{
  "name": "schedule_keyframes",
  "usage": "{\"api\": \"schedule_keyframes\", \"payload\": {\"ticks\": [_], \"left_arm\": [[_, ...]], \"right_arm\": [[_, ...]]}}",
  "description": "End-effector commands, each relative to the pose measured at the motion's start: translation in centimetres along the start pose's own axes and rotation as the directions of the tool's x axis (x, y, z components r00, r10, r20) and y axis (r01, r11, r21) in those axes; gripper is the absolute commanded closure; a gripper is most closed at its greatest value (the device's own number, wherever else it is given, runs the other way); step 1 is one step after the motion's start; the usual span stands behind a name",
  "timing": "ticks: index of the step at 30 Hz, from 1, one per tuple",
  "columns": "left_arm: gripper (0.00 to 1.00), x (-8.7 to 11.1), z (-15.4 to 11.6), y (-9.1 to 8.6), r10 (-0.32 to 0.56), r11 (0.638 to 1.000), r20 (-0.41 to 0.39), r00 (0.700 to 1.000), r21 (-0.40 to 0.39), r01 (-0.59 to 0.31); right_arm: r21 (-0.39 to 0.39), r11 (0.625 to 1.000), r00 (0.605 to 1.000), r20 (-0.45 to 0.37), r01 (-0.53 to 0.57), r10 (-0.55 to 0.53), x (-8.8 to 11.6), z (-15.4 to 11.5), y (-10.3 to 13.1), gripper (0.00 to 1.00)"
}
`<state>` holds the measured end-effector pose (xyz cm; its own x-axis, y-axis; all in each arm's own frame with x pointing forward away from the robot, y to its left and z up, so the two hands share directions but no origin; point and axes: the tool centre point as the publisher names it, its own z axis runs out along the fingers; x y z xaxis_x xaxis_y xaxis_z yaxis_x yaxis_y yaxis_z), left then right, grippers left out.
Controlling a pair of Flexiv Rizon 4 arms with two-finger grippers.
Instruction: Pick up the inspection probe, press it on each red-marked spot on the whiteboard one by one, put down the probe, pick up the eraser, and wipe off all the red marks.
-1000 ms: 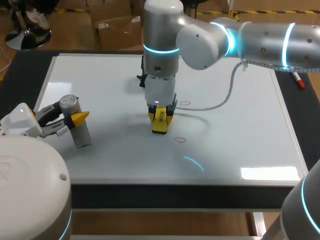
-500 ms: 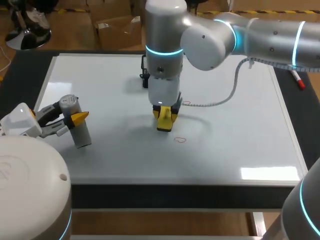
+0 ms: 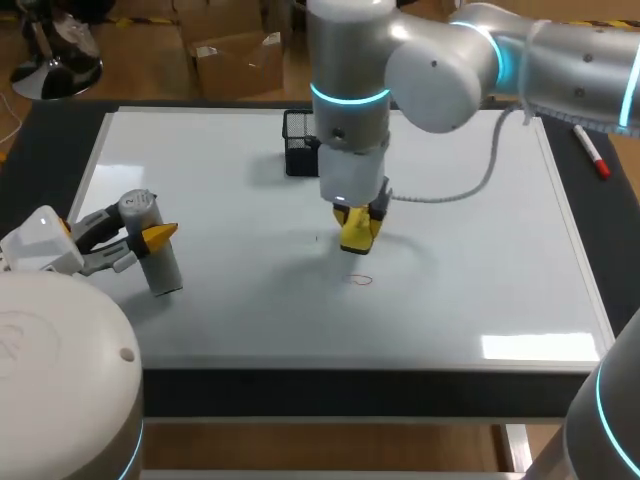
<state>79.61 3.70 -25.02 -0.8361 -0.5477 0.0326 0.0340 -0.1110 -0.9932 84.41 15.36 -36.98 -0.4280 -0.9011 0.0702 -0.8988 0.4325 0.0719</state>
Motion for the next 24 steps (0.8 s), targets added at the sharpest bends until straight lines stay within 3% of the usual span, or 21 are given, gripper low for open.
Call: {"api": "schedule_keyframes", "payload": {"ticks": [1,14,24], "left_arm": [[1.0,0.0,0.0,-0.1,0.001,1.0,0.002,1.0,0.0,-0.001],[1.0,0.0,0.0,-0.1,0.001,1.0,0.002,1.0,0.0,-0.001],[1.0,0.0,0.0,-0.1,0.001,1.0,0.002,1.0,0.0,-0.001]], "right_arm": [[0.005,0.999,0.997,0.073,-0.032,0.031,4.1,-0.6,-0.3,1.0],[-0.017,0.984,0.981,0.076,-0.177,0.177,10.4,-1.0,-1.6,1.0],[-0.045,0.97,0.967,0.083,-0.238,0.241,14.2,-1.2,-4.6,1.0]]}}
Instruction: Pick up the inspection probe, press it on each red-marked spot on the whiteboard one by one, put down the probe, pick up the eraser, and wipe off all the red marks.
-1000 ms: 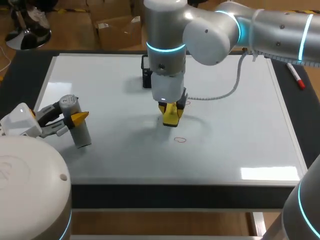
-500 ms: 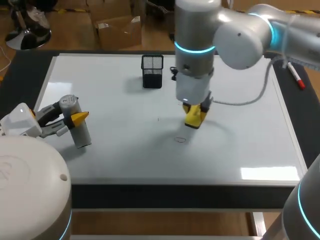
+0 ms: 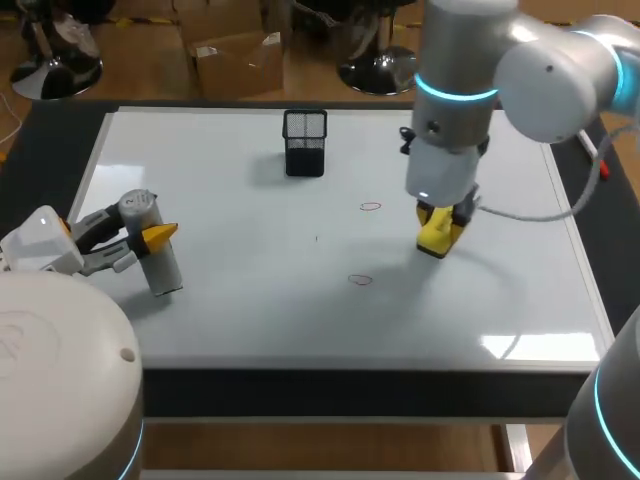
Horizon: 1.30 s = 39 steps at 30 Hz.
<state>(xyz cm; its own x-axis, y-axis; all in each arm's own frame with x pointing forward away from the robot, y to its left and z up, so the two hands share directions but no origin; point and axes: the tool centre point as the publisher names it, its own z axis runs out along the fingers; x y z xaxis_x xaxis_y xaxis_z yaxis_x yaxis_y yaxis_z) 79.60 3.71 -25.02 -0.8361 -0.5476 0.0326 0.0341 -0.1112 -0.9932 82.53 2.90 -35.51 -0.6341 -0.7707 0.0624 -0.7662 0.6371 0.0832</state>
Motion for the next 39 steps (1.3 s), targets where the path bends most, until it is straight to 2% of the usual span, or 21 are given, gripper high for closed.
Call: {"api": "schedule_keyframes", "payload": {"ticks": [1,8,15,23,28,39], "left_arm": [[1.0,0.0,0.1,-0.1,0.001,1.0,0.002,1.0,0.0,-0.001],[1.0,0.0,0.1,-0.1,0.001,1.0,0.002,1.0,0.0,-0.001],[1.0,0.0,0.1,-0.1,0.001,1.0,0.002,1.0,0.0,-0.001],[1.0,0.0,0.1,-0.1,0.001,1.0,0.002,1.0,0.0,-0.001],[1.0,0.0,0.1,-0.1,0.001,1.0,0.002,1.0,0.0,-0.001],[1.0,0.0,0.1,-0.1,0.001,1.0,0.002,1.0,0.0,-0.001]], "right_arm": [[-0.016,1.0,0.998,0.059,-0.003,0.004,1.9,-0.4,-1.9,1.0],[-0.012,1.0,0.996,0.082,-0.021,0.022,3.2,-0.4,-5.2,1.0],[-0.001,1.0,0.997,0.072,-0.014,0.014,2.2,-1.0,-7.5,1.0],[-0.006,1.0,0.999,0.049,0.017,-0.016,0.1,-1.9,-9.9,1.0],[-0.006,1.0,0.999,0.045,0.026,-0.026,-1.1,-3.0,-10.2,1.0],[-0.006,1.0,0.999,0.045,0.026,-0.026,-1.1,-3.0,-10.2,1.0]]}}
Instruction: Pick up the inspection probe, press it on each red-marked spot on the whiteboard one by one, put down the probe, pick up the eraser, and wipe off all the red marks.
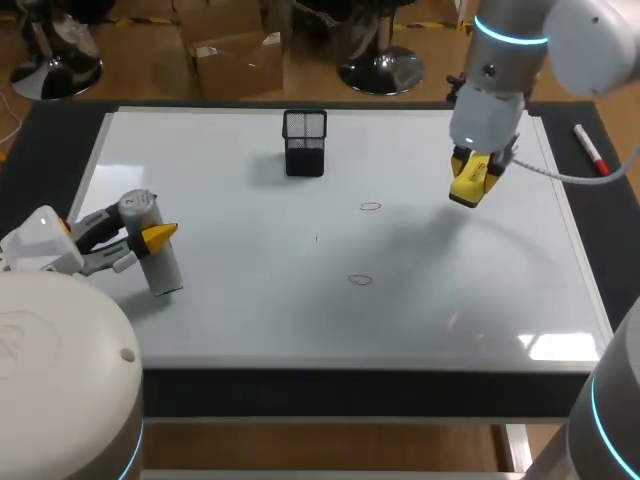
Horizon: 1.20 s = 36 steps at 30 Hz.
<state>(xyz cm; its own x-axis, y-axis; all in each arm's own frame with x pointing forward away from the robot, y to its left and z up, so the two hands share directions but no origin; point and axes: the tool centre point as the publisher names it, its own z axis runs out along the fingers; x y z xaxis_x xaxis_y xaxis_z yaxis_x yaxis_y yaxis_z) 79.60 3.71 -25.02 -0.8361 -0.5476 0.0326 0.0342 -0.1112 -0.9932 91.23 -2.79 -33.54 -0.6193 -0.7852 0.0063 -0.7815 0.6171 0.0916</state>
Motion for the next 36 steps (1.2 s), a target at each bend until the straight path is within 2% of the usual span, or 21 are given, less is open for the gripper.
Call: {"api": "schedule_keyframes", "payload": {"ticks": [1,13,26,36], "left_arm": [[1.0,0.0,0.1,-0.1,0.001,1.0,0.002,1.0,0.0,-0.001],[1.0,0.0,0.1,-0.1,0.001,1.0,0.002,1.0,0.0,-0.001],[1.0,0.0,0.1,-0.1,0.001,1.0,0.002,1.0,0.0,-0.001],[1.0,0.0,0.1,-0.1,0.001,1.0,0.002,1.0,0.0,-0.001]], "right_arm": [[0.001,1.0,1.0,-0.009,0.0,0.0,-0.1,-0.1,-0.1,1.0],[-0.007,1.0,1.0,-0.012,0.004,-0.004,-0.5,0.4,0.0,1.0],[0.0,0.998,0.998,-0.026,-0.06,0.06,2.5,0.8,-2.2,1.0],[-0.004,0.997,0.997,-0.013,-0.081,0.081,3.1,1.0,-2.6,1.0]]}}
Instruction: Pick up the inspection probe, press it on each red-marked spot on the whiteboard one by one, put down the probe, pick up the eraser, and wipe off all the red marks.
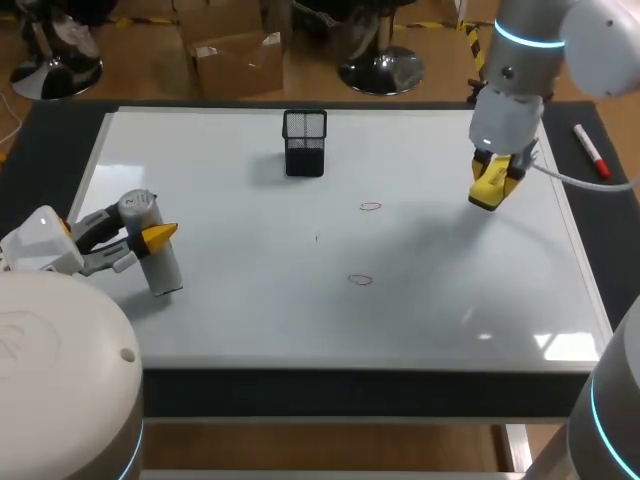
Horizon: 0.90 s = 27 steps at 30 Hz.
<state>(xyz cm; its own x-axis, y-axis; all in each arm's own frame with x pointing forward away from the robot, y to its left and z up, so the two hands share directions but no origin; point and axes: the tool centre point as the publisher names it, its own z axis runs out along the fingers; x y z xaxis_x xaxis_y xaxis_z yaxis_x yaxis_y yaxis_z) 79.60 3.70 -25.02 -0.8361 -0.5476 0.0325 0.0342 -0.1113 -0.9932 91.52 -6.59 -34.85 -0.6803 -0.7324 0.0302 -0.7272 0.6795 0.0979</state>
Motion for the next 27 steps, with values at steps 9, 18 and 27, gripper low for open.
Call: {"api": "schedule_keyframes", "payload": {"ticks": [9,18,27], "left_arm": [[1.0,0.8,2.1,-0.4,0.007,1.0,-0.056,0.998,0.005,-0.007],[1.0,1.8,6.5,-1.2,0.018,1.0,-0.165,0.986,0.02,-0.015],[1.0,3.1,12.5,-1.8,0.023,0.999,-0.275,0.961,0.031,-0.015]], "right_arm": [[0.003,1.0,1.0,0.003,0.002,-0.002,0.3,-0.1,0.0,1.0],[0.003,1.0,1.0,0.003,0.002,-0.002,0.3,-0.1,0.0,1.0],[0.003,1.0,1.0,0.003,0.002,-0.002,0.3,-0.1,0.0,1.0]]}}
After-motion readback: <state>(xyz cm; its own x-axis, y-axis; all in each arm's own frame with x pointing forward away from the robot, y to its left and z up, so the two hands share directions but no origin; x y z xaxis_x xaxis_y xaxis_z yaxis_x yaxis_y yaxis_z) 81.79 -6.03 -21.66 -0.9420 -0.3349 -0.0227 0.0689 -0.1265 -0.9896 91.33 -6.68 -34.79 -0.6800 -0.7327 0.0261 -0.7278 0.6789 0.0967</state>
